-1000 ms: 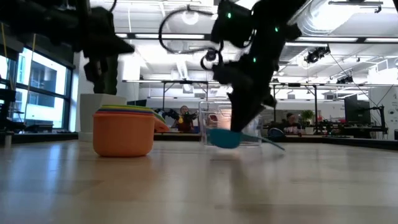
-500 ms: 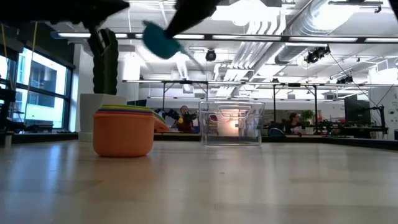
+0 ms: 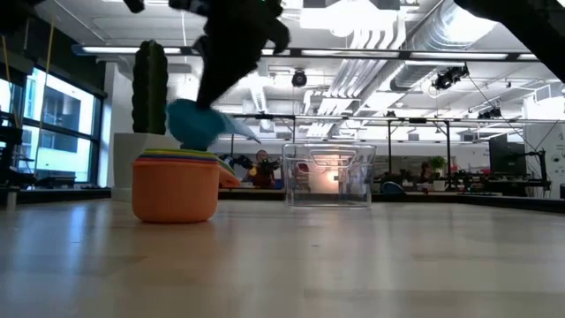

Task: Nest measuring cups in basket
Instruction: Stack the light blue measuring cup on top of the green measuring cup

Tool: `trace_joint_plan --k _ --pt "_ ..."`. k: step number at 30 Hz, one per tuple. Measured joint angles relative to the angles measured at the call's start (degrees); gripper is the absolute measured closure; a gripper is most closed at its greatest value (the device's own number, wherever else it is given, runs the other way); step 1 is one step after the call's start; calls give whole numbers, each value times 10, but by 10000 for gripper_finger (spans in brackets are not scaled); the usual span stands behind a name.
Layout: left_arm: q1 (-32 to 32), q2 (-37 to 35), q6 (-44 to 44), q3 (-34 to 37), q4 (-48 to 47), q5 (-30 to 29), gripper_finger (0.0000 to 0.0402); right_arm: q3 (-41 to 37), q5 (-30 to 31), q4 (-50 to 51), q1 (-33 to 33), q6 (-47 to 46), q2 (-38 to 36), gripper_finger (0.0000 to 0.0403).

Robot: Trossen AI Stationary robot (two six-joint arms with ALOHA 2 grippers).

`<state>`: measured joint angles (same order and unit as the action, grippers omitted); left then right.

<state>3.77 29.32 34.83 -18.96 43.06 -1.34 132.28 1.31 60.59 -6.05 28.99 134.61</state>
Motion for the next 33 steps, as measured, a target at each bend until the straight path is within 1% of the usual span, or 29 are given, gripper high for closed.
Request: trace_joint_plan --k 3,11,17,26,29,33 --pt "0 -1 0 0 -2 0 401 -20 -20 -2 0 0 -2 402" --pt "0 -1 -2 0 -4 -18 401 -23 -23 -30 -3 -4 -2 400" --pt "0 -1 -10 0 -4 -19 401 -32 -63 -17 -4 0 -3 399" --pt "0 0 -10 0 -8 -26 402 -38 -58 -17 -4 6 -3 396" --pt "0 0 -10 0 -8 -26 401 -38 -54 -19 -4 8 -3 380" --pt "0 0 -10 0 -11 -26 401 -38 -49 -33 -5 10 -3 329"
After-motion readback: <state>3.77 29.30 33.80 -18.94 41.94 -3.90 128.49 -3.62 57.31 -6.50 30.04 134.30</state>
